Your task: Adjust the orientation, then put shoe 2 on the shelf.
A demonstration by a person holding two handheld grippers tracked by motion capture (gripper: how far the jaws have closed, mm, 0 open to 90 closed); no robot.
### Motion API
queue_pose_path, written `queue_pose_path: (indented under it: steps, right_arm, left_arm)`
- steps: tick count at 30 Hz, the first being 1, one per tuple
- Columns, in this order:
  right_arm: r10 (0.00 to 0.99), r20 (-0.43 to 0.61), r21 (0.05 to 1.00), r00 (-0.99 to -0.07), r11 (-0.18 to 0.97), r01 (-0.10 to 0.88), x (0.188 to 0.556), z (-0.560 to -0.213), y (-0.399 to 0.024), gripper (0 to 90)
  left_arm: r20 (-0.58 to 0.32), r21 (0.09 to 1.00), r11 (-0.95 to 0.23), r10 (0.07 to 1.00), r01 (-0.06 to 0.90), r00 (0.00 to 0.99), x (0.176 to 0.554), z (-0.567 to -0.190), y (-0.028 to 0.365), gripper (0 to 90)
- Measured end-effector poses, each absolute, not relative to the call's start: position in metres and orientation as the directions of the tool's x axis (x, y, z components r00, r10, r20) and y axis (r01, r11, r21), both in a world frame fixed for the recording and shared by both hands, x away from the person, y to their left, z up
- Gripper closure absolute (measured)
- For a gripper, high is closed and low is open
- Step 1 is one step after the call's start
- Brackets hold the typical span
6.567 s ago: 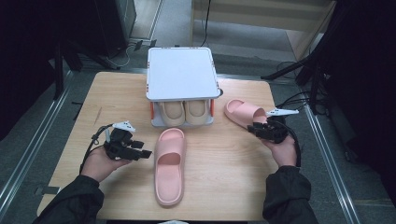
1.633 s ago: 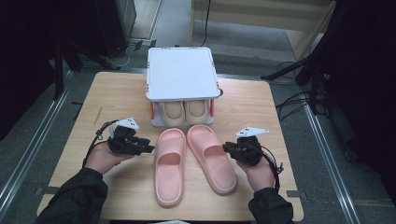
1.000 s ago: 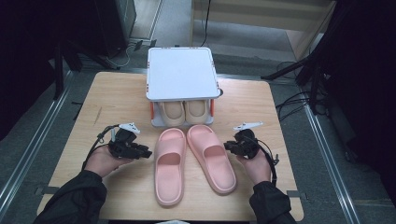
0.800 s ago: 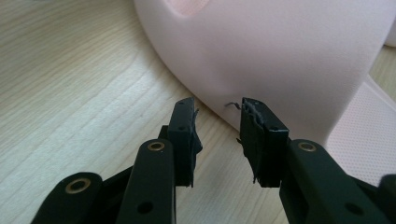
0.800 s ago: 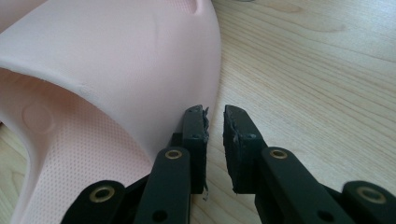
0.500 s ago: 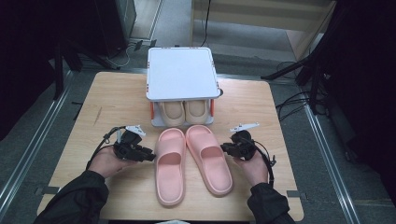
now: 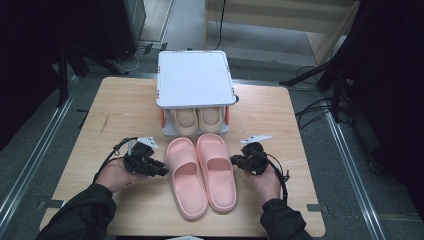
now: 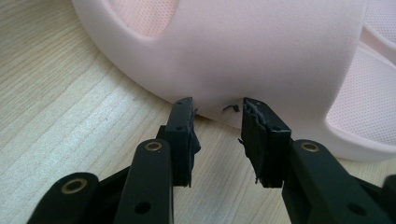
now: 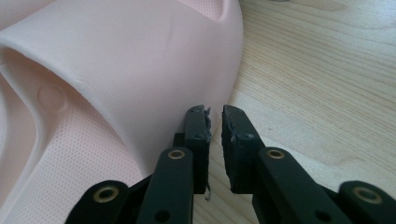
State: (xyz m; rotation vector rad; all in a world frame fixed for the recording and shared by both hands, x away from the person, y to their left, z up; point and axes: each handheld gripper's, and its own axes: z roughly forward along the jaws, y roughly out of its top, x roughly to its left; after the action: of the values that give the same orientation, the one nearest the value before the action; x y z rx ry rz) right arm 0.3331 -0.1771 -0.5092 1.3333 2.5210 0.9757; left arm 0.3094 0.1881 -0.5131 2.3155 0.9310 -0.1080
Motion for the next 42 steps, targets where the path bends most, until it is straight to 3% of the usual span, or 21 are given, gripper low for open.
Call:
queue_pose_path:
  steps: [16,25,42]
  right_arm:
    - [0.735,0.205,0.771,-0.646,0.285,0.569,0.285,-0.468,-0.179,68.3]
    - [0.71,0.206,0.768,-0.674,0.309,0.56,0.263,-0.472,-0.157,58.0]
    - [0.699,0.185,0.761,-0.691,0.343,0.55,0.255,-0.492,-0.117,40.7]
  left_arm:
    - [-0.331,0.619,-0.394,0.654,0.679,0.681,0.325,-0.489,0.212,53.8]
    - [-0.317,0.622,-0.393,0.665,0.677,0.677,0.332,-0.484,0.215,49.9]
    - [-0.314,0.628,-0.381,0.674,0.679,0.669,0.331,-0.484,0.224,49.2]
